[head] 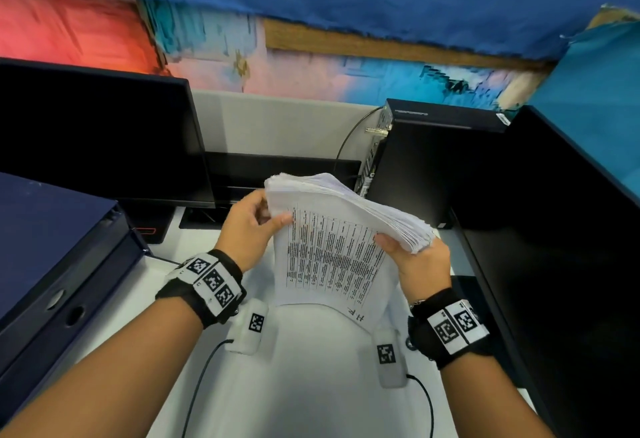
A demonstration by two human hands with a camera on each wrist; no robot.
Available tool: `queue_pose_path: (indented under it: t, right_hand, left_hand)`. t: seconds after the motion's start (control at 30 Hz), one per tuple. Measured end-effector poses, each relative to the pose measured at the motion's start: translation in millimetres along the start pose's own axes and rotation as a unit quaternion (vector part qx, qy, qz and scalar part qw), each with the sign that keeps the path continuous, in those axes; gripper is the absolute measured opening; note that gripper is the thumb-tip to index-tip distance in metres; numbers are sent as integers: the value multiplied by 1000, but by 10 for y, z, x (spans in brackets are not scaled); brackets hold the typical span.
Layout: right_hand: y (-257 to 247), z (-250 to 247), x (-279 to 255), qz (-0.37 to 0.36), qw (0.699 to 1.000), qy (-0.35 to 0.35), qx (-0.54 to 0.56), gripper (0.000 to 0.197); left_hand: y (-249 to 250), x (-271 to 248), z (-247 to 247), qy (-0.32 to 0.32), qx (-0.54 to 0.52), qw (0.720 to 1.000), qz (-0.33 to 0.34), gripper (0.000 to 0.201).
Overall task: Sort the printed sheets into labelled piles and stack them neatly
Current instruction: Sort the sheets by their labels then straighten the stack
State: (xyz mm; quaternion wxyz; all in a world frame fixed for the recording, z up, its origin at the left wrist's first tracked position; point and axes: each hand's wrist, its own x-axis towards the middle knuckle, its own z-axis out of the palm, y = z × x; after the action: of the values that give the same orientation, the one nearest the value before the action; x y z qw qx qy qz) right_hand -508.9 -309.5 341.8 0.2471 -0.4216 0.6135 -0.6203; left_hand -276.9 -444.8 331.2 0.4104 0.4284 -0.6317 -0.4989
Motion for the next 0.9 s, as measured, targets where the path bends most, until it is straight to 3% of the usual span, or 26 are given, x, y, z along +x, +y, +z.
queue_pose_path:
  t: [0.07, 0.2, 0.33, 0.43, 0.5, 0.57, 0.63, 0.67, 0.7, 0.73, 0.77, 0.8, 0.83, 0.87, 0.9]
  right_hand:
    - [48, -65, -37, -1, 1000, 3, 1, 30]
    - [202, -22, -143, 68, 998, -15, 10, 32]
    - [222, -15, -183, 68, 997, 0, 43, 41]
    - [316, 61, -260, 82, 996, 4, 44, 43]
    - [358, 145, -295, 120, 992, 20, 36, 38]
    - [297, 150, -229, 140, 989, 38, 4, 25]
    - [131, 95, -110, 114, 990, 32, -82, 15]
    - [15, 68, -52, 81, 987, 17, -136, 12]
    - [-96, 49, 2, 38, 980, -5, -194, 14]
    - [-214, 53, 53, -11, 967, -31, -253, 15]
    - [-322, 81, 98, -64, 950, -58, -301, 14]
    - [-407, 108, 136, -105, 935, -77, -331, 12]
    - [-470, 133, 159, -138, 931, -74, -329, 10]
    - [-494, 144, 175, -158, 933, -48, -319, 14]
    - [-457, 136, 191, -177, 933, 10, -312, 28]
  left_hand:
    - [2, -71, 25, -6, -5, 1000, 11, 44]
    - [-186, -164, 98, -74, -24, 996, -42, 63]
    - [-91, -229, 180, -46, -1, 999, -4, 43]
    - [-166, -321, 227, -67, -5, 998, -17, 45]
    - [-288, -354, 240, -93, 17, 995, -40, 46]
    - [-253, -321, 196, -68, 33, 996, -41, 46]
    - [-108, -242, 69, 51, 102, 993, 35, 71]
    - [25, -208, 0, 96, 164, 977, 99, 91]
    - [186, -182, -56, 109, 246, 949, 162, 105]
    - [347, -149, -86, 89, 332, 915, 211, 106]
    - [494, -121, -90, 45, 400, 885, 232, 92]
    - [604, -97, -68, -5, 432, 868, 244, 64]
    - [646, -81, -49, -45, 417, 872, 251, 34]
    - [668, -80, -50, -72, 369, 893, 248, 19]
    - [653, -77, -73, -81, 307, 920, 228, 16]
